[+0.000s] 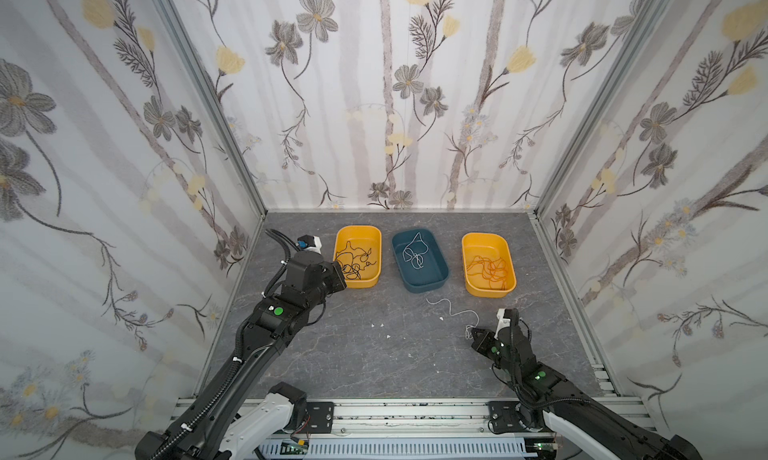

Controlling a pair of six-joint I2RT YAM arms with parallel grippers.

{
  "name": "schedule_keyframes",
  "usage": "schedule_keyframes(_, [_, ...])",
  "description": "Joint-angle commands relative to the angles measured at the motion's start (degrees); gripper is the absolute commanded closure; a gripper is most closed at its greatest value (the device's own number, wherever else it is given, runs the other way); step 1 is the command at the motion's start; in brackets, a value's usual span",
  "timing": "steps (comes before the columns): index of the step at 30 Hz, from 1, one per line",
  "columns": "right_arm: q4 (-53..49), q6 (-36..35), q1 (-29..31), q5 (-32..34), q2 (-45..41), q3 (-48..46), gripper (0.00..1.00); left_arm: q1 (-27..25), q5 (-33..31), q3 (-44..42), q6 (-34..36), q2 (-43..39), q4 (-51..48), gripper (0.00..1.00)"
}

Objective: Untangle the cables
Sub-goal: 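Carry the black cable to the yellow tub while the right gripper holds white cable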

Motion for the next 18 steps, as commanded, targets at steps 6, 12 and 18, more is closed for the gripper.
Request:
schedule_keyframes(6, [5.6, -2.7, 0.0, -7.4, 0.2, 0.3, 1.00, 1.7, 2.8, 7.0, 2.9, 9.2, 4.3, 1.00])
schedule_keyframes(12, [4.1, -4.1, 0.2, -10.1, -1.7, 1.5, 1.00, 4.3, 2.3, 12.7, 5.1, 17.6, 6.3, 1.00])
schedule_keyframes(18, [1.6, -4.6, 0.2, -10.4, -6.1, 1.8, 1.00, 6.6, 5.2, 16.3, 4.3, 26.7, 10.0, 1.00])
